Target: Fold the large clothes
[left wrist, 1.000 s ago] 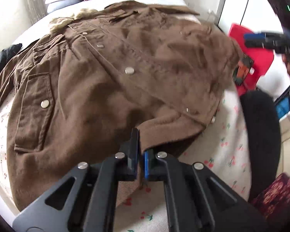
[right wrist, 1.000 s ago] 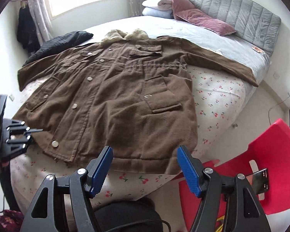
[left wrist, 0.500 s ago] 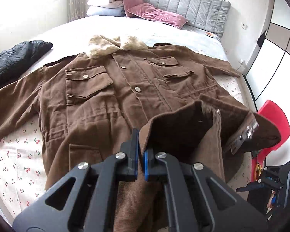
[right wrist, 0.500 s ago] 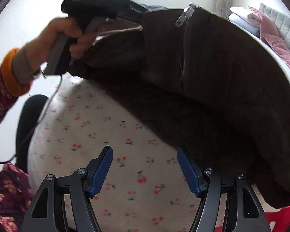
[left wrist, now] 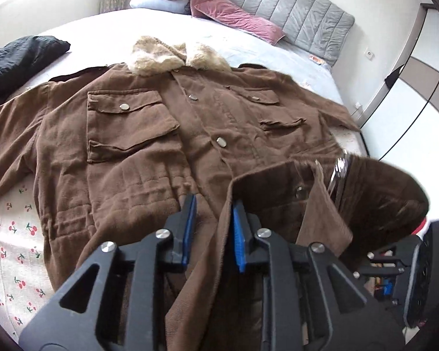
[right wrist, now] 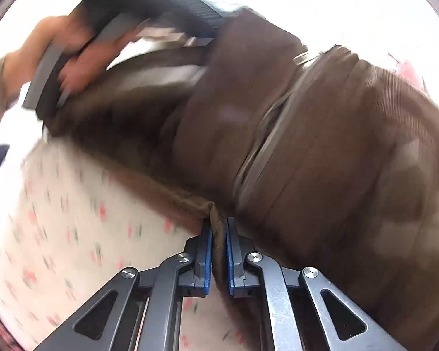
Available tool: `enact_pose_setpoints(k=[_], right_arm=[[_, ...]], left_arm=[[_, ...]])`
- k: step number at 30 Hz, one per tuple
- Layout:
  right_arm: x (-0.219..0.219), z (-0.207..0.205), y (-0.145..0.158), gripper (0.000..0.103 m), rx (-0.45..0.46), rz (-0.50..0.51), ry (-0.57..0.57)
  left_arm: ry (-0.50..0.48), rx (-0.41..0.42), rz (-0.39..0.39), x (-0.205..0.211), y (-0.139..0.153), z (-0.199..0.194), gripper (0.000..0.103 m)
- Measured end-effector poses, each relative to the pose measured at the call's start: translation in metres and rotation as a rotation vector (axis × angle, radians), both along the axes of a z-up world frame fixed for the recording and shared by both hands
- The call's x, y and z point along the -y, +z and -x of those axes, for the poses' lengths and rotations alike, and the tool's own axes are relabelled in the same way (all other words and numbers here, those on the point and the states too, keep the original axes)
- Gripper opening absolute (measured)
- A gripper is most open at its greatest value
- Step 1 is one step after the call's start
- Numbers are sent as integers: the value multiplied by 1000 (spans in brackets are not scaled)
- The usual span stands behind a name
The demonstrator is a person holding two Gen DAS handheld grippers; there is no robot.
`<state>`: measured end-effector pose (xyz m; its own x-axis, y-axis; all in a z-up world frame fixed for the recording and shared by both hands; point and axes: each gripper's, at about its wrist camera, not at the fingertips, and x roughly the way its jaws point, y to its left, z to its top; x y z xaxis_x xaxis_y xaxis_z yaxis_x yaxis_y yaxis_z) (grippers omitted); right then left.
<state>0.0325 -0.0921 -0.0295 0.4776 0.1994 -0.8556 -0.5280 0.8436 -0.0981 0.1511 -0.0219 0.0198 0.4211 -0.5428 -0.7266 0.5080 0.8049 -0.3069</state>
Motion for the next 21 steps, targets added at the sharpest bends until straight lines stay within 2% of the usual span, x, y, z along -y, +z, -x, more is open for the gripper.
enact_pose_setpoints(k=[2, 6, 10, 12, 14, 15, 18, 21], right_arm=[[9, -18, 15, 6, -16, -82, -37], [17, -43, 22, 6, -40, -120, -82], [17, -51, 19, 6, -68, -158, -112], [22, -57, 19, 6, -73, -173, -120], [21, -57, 19, 6, -74, -176, -120], [24, -58, 20, 6, -75, -178, -120], [28, -55, 21, 6, -74, -184, -116], [44, -50, 24, 6, -71, -197, -107]], left_arm=[[-37, 17, 69, -8, 19, 9, 34], [-148, 69, 155, -17, 58, 38, 38], [-295, 104, 143, -15, 75, 87, 42], [-376, 114, 107, -9, 72, 114, 48], [-423, 122, 61, -1, 61, 137, 56], [-429, 125, 29, 3, 53, 146, 57], [-392, 122, -104, 14, 20, 149, 57], [-341, 70, -174, 15, -9, 132, 57]])
